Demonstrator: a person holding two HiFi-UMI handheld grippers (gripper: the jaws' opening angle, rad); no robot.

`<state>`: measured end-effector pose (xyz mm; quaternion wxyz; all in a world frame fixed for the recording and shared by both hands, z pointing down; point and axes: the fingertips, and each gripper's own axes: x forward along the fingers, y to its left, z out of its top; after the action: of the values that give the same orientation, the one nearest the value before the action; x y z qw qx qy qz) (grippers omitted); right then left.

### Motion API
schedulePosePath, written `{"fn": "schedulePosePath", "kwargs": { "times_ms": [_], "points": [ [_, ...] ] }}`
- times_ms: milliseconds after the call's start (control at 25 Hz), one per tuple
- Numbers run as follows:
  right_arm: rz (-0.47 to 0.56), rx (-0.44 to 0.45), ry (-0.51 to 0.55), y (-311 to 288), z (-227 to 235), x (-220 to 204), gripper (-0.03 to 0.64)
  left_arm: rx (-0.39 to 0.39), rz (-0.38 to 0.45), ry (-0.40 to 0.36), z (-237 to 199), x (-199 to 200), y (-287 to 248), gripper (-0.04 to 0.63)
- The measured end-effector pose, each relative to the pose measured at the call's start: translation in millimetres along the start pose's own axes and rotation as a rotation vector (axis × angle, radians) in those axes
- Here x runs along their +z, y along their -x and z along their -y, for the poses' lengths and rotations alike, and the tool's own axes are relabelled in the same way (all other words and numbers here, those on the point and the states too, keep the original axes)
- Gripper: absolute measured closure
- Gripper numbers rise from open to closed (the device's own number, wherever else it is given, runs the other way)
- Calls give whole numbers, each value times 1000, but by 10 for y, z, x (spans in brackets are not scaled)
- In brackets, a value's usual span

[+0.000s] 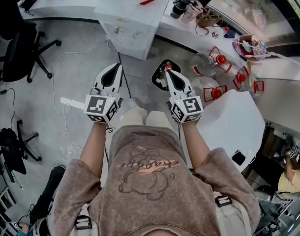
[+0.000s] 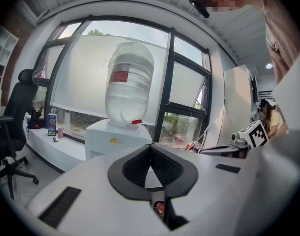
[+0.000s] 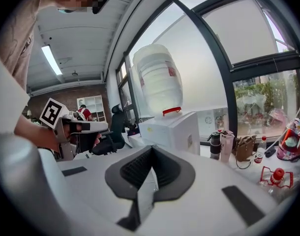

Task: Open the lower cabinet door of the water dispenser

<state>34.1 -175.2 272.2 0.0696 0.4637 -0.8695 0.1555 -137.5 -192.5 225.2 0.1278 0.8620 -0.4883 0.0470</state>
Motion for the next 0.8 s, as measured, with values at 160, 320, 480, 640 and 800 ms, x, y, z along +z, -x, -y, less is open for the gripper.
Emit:
{"fn": "schedulePosePath", "kwargs": {
  "times_ms": [160,320,480,640,800],
  "points": [
    [4,-8,4,-137,130,-181,611,-11,12,-15,-83,-207,-140,583],
    [-7,-6,-3,-300,240,-525,611,-9,8,-5,-231,-569,-243,581],
    [-7,13,16,-504,329,-895,611,-12,19,-23,-336,-906,-356,582],
    [6,20,12,-699,465,-1269,611,-26,35,2,-415,-1267,-543,583],
    [29,33,1,-880,559,-1599,611,-44,43,-5,-452,-1635,-713,583]
  ]
}}
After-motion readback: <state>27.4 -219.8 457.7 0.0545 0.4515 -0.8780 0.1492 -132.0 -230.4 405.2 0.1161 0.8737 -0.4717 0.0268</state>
